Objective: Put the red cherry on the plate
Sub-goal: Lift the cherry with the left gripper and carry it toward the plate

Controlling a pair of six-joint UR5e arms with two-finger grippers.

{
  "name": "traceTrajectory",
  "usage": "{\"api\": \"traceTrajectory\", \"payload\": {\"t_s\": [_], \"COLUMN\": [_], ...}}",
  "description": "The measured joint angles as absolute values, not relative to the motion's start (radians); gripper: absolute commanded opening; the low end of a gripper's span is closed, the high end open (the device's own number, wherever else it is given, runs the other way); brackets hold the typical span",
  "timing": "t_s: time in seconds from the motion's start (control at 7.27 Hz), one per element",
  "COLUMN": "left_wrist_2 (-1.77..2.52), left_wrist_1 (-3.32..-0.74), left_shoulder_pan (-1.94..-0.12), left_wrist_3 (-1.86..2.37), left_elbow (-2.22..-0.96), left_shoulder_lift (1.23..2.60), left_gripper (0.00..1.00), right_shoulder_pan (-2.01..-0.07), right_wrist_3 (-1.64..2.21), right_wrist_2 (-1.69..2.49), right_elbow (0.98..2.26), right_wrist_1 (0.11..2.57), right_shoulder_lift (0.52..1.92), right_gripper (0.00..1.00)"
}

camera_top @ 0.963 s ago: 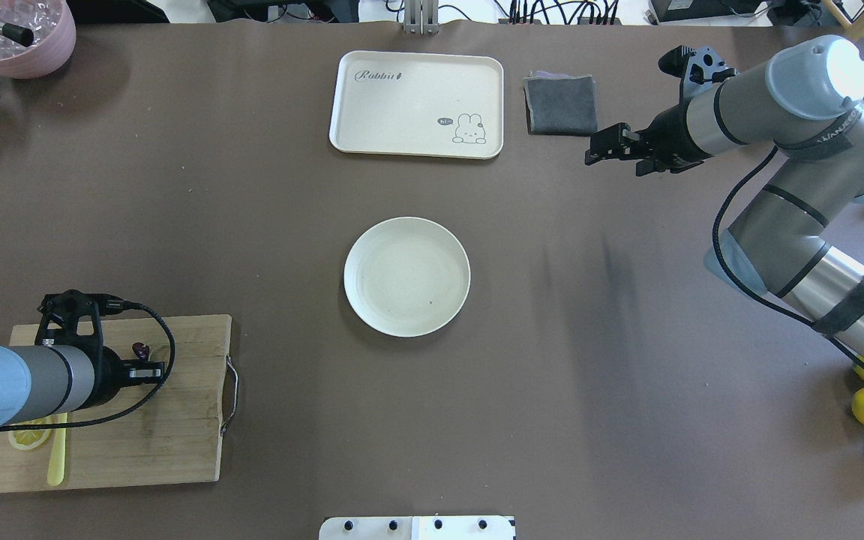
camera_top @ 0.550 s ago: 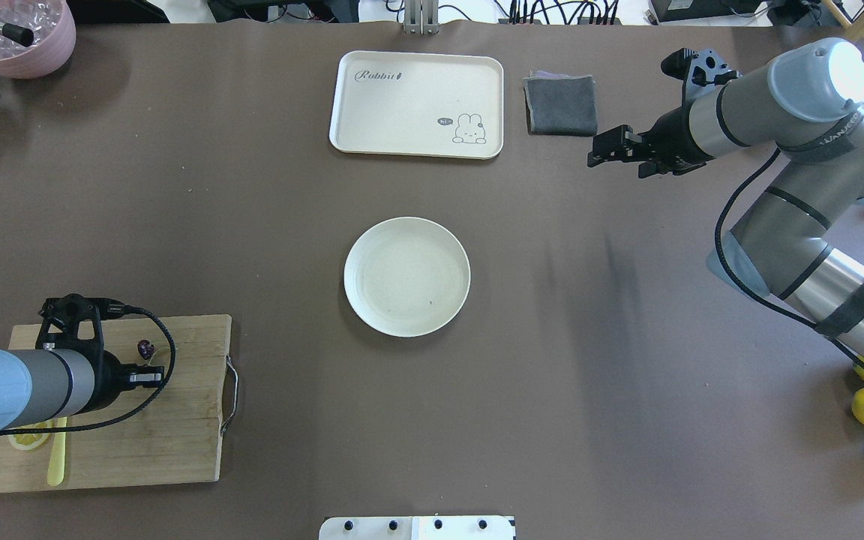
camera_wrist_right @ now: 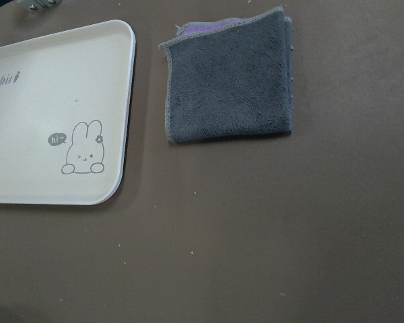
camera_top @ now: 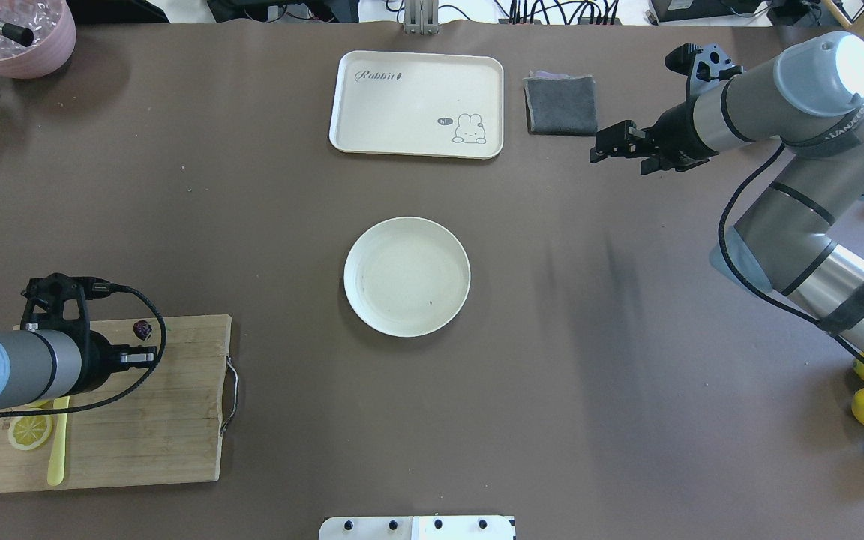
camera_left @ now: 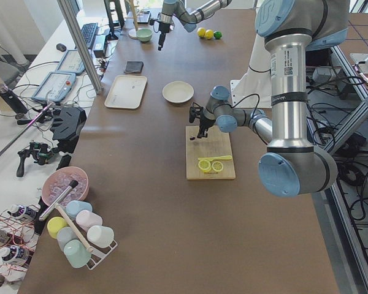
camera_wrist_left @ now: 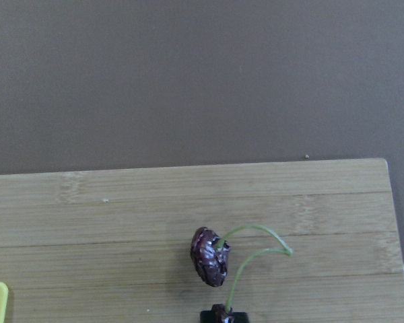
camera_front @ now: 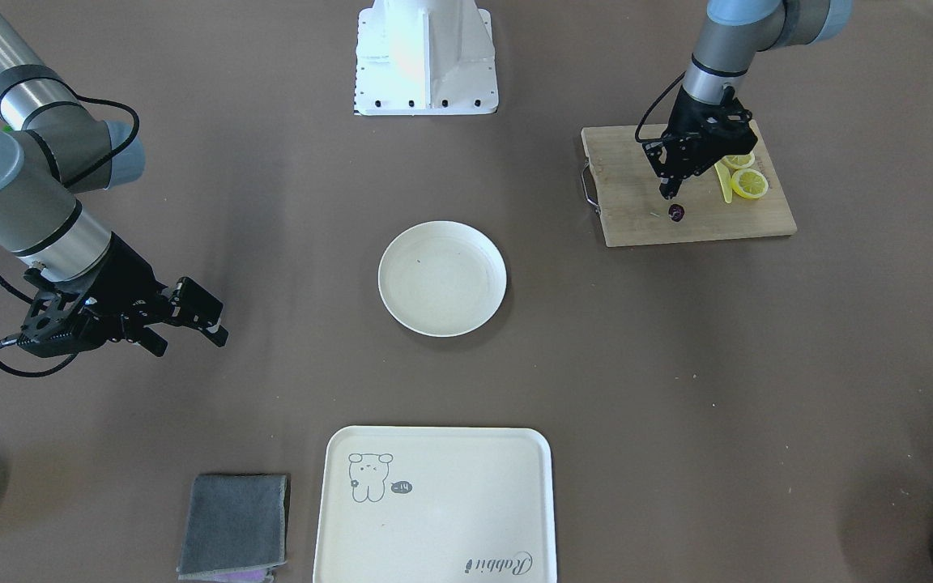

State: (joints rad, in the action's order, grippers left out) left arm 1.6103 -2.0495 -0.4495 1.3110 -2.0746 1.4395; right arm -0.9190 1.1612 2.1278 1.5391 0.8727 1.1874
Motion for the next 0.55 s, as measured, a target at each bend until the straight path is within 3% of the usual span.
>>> {"api": "traceTrajectory", "payload": {"t_s": [0.28,0.55], "left_wrist_2": [1.610,1.607], "left_wrist_1": [-2.049,-1.984], "left_shoulder_pan": [-0.518,-0.546], "left_wrist_3": [1.305,1.303], "left_elbow": [-2.073,-2.008], "left_shoulder_lift": [1.501,1.735], "left_gripper": [0.00,0.00], "right_shoulder_pan": [-0.922,-0.923], "right_wrist_3": [1.161,1.160], "right_wrist_2": [2.133,2.134], "right_elbow": [1.540,1.541], "right_wrist_1": [0.873,0.871], "right_shoulder_lift": [1.191,1.199], "right_gripper": [0.99,0.99]}}
